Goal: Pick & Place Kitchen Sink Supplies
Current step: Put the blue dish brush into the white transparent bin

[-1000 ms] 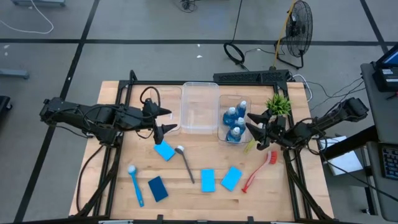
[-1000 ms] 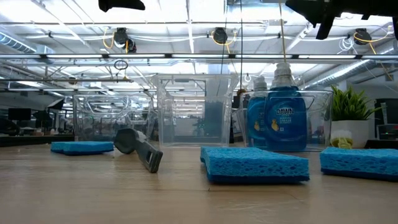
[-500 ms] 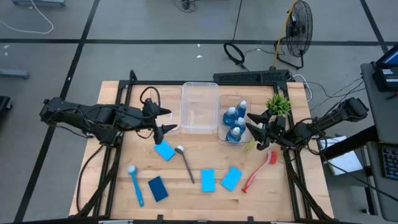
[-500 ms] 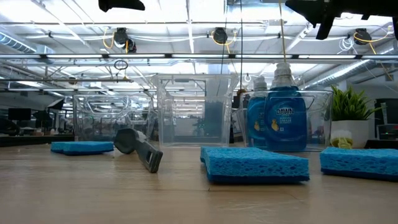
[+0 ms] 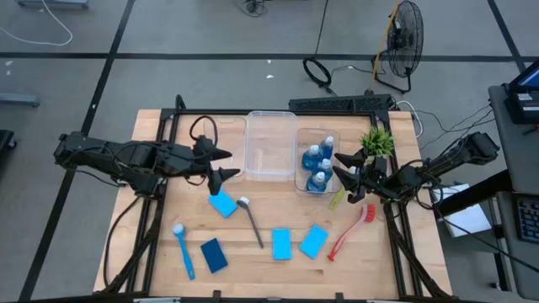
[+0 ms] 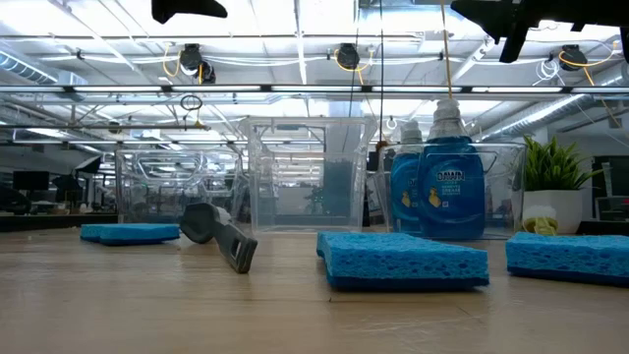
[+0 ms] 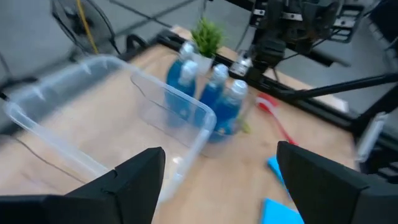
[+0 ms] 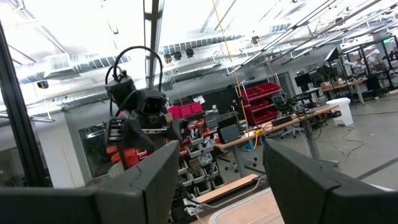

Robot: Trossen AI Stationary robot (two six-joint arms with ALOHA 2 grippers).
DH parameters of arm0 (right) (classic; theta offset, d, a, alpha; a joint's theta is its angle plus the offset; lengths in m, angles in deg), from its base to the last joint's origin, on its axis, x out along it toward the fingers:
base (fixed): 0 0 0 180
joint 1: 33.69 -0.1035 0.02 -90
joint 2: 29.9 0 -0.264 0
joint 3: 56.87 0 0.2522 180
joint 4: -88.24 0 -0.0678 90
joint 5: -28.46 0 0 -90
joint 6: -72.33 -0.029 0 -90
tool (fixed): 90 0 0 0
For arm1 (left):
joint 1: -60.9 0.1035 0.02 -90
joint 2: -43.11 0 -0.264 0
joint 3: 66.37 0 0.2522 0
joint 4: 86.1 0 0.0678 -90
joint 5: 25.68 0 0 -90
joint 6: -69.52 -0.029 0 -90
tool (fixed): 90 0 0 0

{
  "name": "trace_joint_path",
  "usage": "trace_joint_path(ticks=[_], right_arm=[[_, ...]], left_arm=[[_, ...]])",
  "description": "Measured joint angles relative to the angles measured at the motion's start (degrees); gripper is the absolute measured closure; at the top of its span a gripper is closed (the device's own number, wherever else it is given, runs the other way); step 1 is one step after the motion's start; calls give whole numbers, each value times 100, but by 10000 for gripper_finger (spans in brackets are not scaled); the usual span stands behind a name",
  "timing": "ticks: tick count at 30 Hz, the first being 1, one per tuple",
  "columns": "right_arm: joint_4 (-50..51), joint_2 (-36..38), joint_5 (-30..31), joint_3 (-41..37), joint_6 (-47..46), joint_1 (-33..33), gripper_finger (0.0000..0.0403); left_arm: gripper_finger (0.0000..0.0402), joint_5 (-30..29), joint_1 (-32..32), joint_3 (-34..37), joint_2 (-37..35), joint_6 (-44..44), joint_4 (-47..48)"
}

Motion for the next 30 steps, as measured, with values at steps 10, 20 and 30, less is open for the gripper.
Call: trace_joint_path(ticks=[10,20,30], right_arm=[[16,0,0,-2,0,0,185],[48,-2,0,-2,0,0,183],[326,-4,2,-2,0,0,181]], left_arm=[[74,-90,-713,0,242,1938,529],[91,-559,-1459,-2,683,3957,1375],[89,-31,-1929,0,1025,6024,2524]])
